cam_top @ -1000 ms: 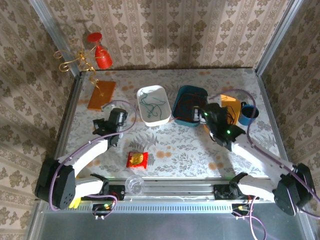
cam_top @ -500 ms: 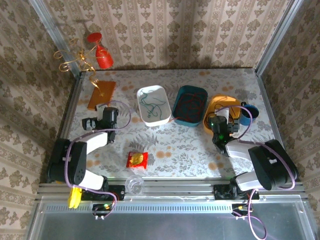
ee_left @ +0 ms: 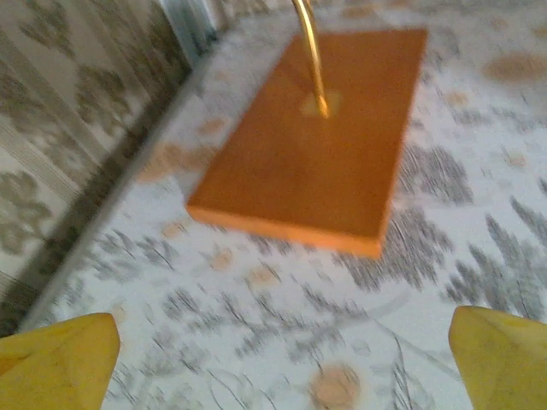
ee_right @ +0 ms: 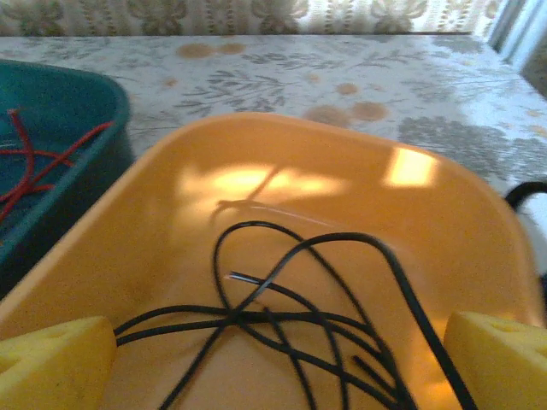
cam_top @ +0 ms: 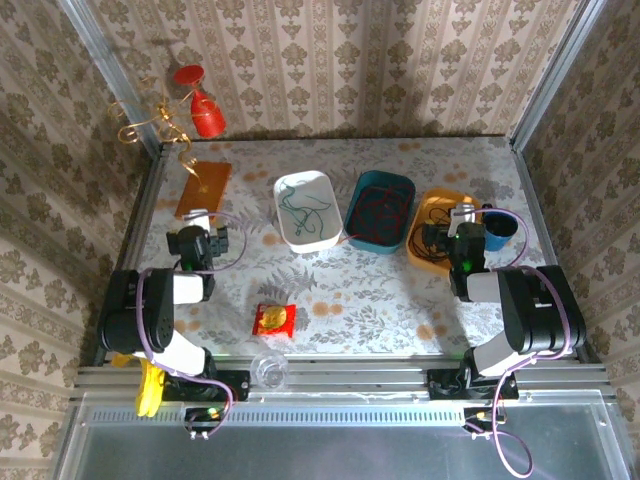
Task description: Untangle the cables
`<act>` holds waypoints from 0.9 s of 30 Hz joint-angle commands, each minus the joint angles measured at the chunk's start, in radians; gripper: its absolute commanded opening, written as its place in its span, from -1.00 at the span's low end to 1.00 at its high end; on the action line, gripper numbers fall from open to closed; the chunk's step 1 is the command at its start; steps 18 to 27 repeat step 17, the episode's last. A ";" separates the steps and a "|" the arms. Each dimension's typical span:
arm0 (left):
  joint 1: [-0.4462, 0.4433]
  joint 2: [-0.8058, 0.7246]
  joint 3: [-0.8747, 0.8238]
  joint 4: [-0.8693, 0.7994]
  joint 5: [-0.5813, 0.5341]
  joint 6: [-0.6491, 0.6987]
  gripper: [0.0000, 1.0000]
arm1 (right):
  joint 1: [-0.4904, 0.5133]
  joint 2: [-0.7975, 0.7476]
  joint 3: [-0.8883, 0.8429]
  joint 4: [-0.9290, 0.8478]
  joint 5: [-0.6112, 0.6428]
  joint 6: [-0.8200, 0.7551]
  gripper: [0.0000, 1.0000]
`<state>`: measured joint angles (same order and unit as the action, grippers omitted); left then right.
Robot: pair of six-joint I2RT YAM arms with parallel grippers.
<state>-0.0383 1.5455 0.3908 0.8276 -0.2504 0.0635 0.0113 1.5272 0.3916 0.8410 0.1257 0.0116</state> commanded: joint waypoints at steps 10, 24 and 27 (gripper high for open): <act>0.000 0.015 -0.011 0.122 0.105 -0.015 1.00 | -0.011 0.012 0.036 -0.017 -0.096 0.026 1.00; 0.000 0.017 -0.012 0.127 0.105 -0.015 1.00 | -0.025 0.001 0.018 0.009 -0.141 0.030 1.00; 0.000 0.017 -0.012 0.127 0.105 -0.015 1.00 | -0.025 0.001 0.018 0.009 -0.141 0.030 1.00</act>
